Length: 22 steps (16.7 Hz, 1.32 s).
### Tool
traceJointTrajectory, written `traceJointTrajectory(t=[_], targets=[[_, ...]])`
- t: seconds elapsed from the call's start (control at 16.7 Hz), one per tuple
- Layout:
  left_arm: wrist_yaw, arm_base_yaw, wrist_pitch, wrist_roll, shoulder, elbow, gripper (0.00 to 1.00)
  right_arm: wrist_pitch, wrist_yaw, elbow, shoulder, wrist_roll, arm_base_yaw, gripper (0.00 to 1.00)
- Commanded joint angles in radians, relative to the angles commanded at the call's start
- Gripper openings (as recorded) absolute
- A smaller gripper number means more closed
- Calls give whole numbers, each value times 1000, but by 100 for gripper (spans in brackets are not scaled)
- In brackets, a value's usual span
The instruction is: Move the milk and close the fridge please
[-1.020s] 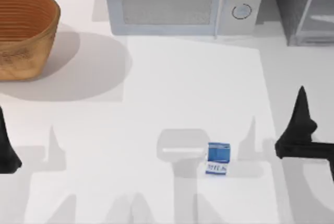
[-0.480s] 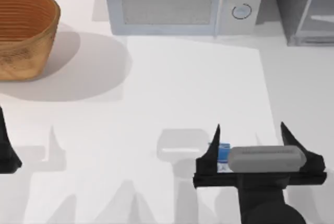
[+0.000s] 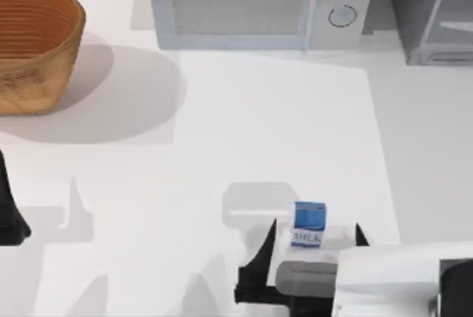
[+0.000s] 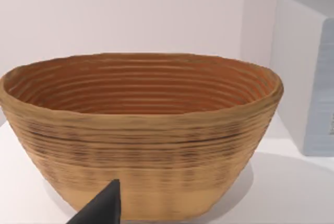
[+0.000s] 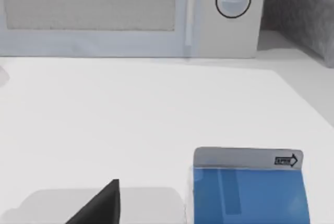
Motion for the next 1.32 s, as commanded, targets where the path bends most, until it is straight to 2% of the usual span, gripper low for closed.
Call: traceJointTrajectory(t=[0.3, 0.36, 1.32], targets=[[0, 0, 0, 0, 0, 0, 100, 31, 18, 26, 36, 3, 11, 100], [0, 0, 0, 0, 0, 0, 100, 2, 13, 53, 131, 3, 5, 100], [0, 0, 0, 0, 0, 0, 100, 37, -42, 57, 45, -25, -49, 100]])
